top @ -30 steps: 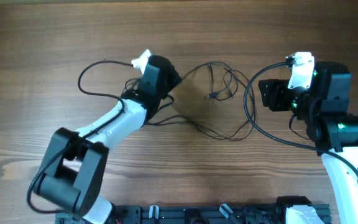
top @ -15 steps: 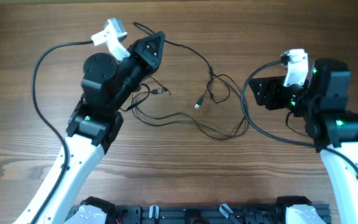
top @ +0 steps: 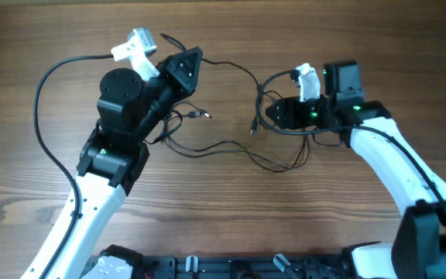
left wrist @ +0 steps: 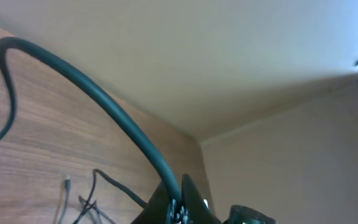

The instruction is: Untangle cables

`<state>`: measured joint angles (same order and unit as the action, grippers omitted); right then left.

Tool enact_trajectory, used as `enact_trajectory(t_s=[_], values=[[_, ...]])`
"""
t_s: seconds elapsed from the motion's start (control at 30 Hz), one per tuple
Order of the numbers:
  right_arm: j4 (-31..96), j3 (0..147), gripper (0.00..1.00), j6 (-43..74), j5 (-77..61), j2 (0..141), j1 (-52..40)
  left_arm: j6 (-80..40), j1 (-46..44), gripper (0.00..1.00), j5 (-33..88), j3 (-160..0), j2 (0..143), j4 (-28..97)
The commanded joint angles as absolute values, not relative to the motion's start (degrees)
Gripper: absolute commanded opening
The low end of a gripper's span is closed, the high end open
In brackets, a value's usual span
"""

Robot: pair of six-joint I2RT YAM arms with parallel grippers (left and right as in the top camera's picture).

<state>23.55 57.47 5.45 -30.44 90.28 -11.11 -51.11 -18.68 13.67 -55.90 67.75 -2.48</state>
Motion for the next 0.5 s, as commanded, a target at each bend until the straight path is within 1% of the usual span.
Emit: enact_trajectory(t_s=[0.0,0.07,0.1,0.13,0.17,0.23,0.3,0.37,0.47], values=[[22.0,57.3,0.38,8.4,-29.4,94.5,-12.4,-49.6,-16.2,0.04,14.5,-56.8,67.2,0.1],[23.1,57.3,0.17,11.1,-24.5,95.7,-12.4,-48.2,-14.3,0.04,14.6,-56.8,67.2,1.5],[24.3,57.3,0.08,12.5,-20.1,95.9,-12.4,-47.1,-13.5,0.04,14.6,-56.8,67.0,1.9],[25.2,57.3,0.04,13.7,-16.9,95.9,-12.4,-45.9,-12.4,0.04,14.5,-56.8,66.8,2.4],[27.6,57.3,0.04,16.1,-9.0,95.8,-12.4,-44.4,-10.8,0.04,14.5,-56.8,66.4,2.9],[30.7,57.3,0.04,18.8,0.4,95.8,-12.4,-42.1,-7.8,0.04,14.2,-56.8,65.3,3.7],[34.5,57.3,0.04,22.7,10.1,95.7,-11.9,-42.2,-2.7,0.04,14.1,-56.8,63.6,3.9],[36.0,57.3,0.04,22.7,12.3,95.7,-11.0,-42.2,2.5,0.04,14.1,-56.8,61.6,3.9],[36.5,57.3,0.04,23.6,12.4,95.7,-9.9,-42.4,7.9,0.04,14.1,-56.8,59.5,4.1]])
